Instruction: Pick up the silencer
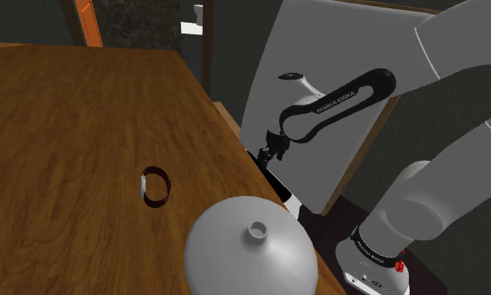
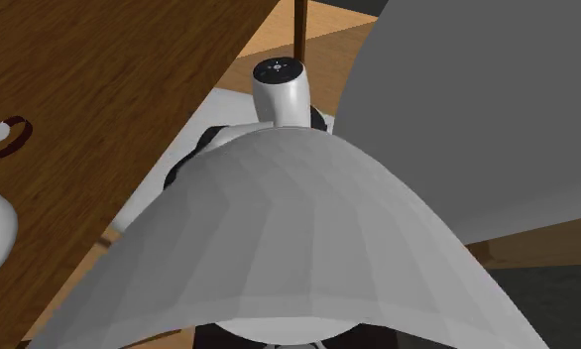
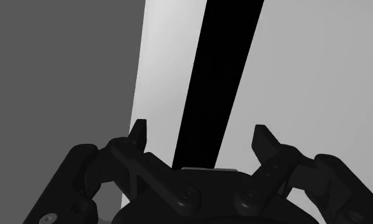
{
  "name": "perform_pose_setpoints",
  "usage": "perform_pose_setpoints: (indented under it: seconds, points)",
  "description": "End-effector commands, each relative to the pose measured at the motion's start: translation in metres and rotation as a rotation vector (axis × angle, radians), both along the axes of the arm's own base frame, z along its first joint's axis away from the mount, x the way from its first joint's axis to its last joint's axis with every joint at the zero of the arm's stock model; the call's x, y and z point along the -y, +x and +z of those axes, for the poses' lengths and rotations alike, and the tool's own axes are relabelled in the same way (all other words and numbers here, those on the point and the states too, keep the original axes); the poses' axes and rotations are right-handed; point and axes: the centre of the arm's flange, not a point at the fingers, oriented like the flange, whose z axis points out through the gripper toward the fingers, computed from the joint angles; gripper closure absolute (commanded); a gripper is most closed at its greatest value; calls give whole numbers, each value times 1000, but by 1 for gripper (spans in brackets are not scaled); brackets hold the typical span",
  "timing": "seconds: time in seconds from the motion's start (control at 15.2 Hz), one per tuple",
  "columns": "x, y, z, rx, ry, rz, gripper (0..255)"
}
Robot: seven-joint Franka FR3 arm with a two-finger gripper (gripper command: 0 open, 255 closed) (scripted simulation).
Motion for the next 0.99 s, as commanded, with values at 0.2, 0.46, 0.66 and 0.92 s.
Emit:
perform_pose_setpoints:
  seconds: [0.2, 0.46, 0.66, 0.92]
  points:
    - [-4, 21, -41, 30, -18, -13, 0]
    - [-4, 21, -62, 30, -18, -13, 0]
    - [-4, 21, -71, 30, -18, -13, 0]
    - [-5, 21, -71, 30, -18, -13, 255]
